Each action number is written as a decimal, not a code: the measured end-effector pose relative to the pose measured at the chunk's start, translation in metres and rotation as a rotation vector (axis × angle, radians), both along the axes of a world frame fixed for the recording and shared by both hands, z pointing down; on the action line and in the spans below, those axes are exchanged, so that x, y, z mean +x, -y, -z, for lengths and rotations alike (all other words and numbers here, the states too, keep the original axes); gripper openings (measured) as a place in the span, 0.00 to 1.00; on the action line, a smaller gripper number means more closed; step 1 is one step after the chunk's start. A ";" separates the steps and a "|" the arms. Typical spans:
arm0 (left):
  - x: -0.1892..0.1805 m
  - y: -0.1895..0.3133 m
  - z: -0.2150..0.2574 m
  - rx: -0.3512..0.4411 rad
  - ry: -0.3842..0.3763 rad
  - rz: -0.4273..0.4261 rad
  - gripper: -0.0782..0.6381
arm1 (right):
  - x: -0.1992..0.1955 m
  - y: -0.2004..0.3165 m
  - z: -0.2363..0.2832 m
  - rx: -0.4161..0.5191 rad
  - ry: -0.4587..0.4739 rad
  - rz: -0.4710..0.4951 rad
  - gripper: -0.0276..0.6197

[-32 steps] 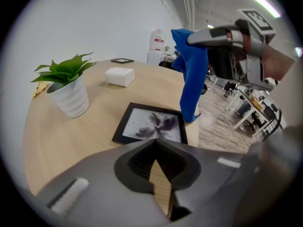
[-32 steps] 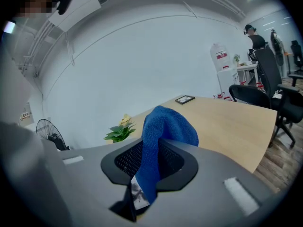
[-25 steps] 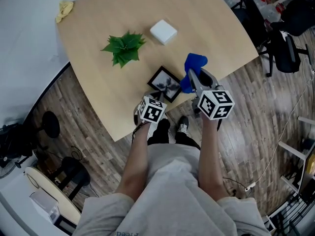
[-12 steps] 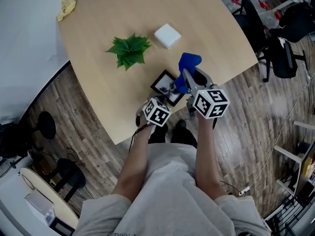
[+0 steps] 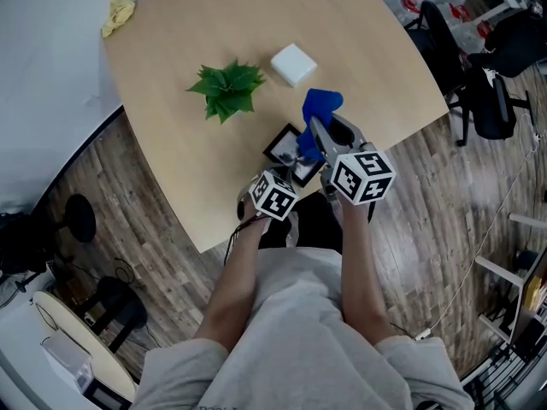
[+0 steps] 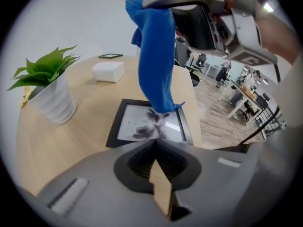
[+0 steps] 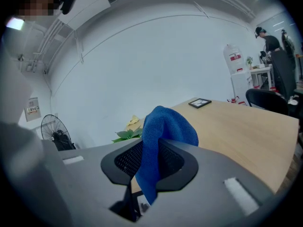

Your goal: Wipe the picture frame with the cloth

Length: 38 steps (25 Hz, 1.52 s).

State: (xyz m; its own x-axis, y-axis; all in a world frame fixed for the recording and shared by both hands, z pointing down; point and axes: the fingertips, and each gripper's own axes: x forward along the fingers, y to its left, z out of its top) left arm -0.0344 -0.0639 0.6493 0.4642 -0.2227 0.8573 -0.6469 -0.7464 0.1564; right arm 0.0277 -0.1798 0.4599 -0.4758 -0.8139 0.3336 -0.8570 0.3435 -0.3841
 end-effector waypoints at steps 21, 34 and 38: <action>0.000 -0.001 -0.001 -0.001 0.033 -0.034 0.18 | -0.053 0.028 -0.107 -0.085 -0.117 0.296 0.16; -0.001 0.000 -0.002 -0.003 0.023 -0.005 0.18 | -0.073 -0.002 -0.179 -0.214 -0.561 0.604 0.16; -0.001 0.000 -0.003 -0.006 0.024 0.000 0.18 | -0.074 -0.006 -0.179 -0.207 -0.574 0.615 0.16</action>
